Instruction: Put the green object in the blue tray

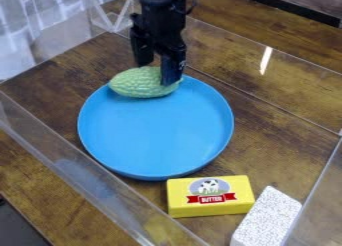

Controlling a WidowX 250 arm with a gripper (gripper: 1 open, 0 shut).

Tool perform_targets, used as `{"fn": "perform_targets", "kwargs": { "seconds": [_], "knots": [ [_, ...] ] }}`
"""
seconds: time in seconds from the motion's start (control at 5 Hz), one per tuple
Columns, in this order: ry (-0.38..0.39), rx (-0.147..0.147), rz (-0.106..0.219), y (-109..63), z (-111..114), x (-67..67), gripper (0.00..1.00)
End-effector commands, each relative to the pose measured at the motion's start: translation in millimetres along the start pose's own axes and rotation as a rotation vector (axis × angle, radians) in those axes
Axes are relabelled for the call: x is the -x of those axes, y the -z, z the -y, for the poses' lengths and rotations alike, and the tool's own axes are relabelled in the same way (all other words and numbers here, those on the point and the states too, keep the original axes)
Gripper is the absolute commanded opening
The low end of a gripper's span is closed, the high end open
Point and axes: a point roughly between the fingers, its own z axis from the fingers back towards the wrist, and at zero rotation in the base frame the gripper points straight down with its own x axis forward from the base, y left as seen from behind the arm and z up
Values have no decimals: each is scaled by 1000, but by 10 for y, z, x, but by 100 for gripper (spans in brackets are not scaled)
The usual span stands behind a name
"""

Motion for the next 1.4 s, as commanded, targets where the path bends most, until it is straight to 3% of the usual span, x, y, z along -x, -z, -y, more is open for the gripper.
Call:
{"fn": "perform_targets", "kwargs": {
  "seconds": [0.0,0.4,1.2],
  "knots": [
    [-25,-15,50,-77,-131,-52,100],
    [-36,-3,54,76,-173,-51,100],
    [-60,11,84,87,-211,-128,100]
  ]
}}
